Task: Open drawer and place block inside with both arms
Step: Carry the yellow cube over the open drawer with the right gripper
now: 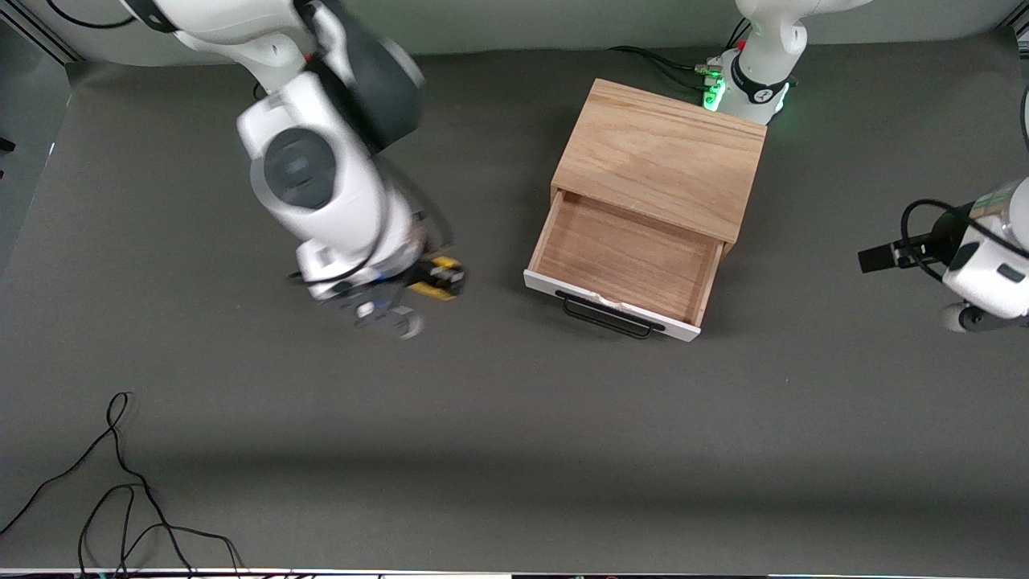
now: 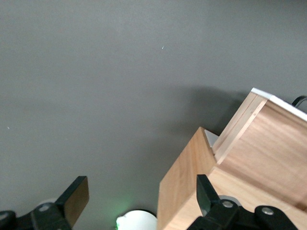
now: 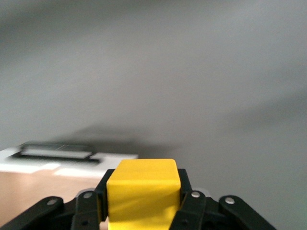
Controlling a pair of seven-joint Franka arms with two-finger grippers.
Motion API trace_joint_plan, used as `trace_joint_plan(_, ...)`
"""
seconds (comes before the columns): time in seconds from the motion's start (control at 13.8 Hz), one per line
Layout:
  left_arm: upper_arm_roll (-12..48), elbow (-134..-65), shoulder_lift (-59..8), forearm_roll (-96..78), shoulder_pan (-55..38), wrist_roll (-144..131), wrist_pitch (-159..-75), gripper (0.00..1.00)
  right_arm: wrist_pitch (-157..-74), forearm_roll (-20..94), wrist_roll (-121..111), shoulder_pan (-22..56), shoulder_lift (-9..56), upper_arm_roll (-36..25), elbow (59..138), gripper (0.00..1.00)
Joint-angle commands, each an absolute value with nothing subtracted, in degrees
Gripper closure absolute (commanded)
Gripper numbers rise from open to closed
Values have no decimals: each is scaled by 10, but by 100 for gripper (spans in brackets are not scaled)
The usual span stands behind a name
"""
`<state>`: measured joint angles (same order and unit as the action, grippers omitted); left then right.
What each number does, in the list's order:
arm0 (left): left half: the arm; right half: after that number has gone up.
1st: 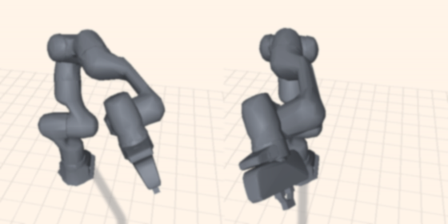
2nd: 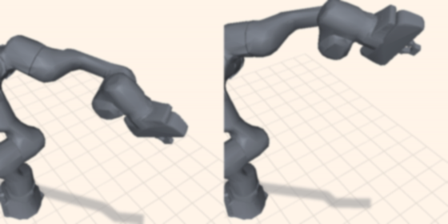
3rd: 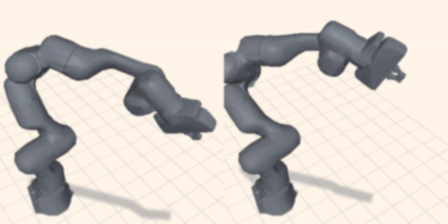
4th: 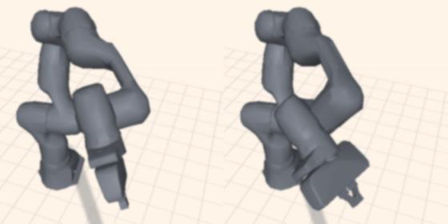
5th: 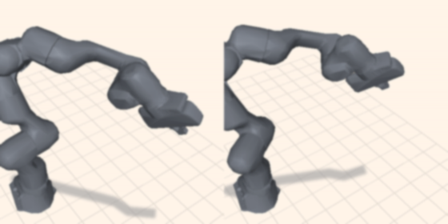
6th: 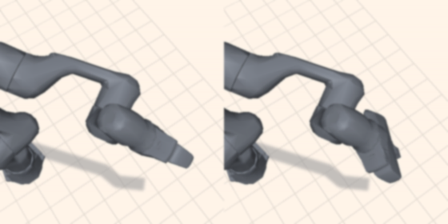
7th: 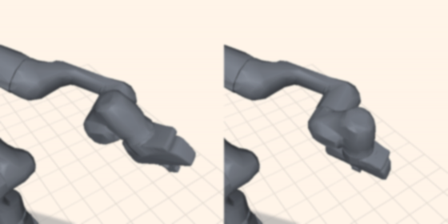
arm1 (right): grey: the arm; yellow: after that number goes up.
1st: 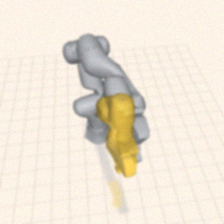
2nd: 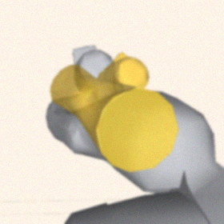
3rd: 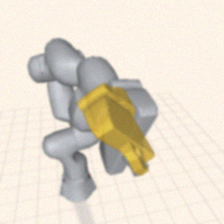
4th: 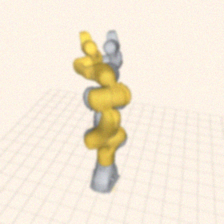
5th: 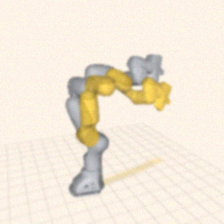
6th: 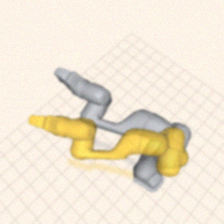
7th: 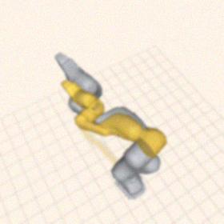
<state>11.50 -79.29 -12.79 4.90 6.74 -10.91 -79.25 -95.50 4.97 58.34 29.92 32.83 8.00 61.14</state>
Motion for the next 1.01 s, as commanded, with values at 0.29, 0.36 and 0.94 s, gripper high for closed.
trace_joint_plan(0.29,113,-926,-29,33,107,-21,-862,0,-1092,39,685,399,424,105,557,80)
trace_joint_plan(0.36,113,-930,-25,30,114,15,-863,0,-1100,21,688,410,434,105,557,80)
trace_joint_plan(0.94,114,-933,-18,25,111,-5,-900,0,-1186,-46,770,468,515,105,562,79)
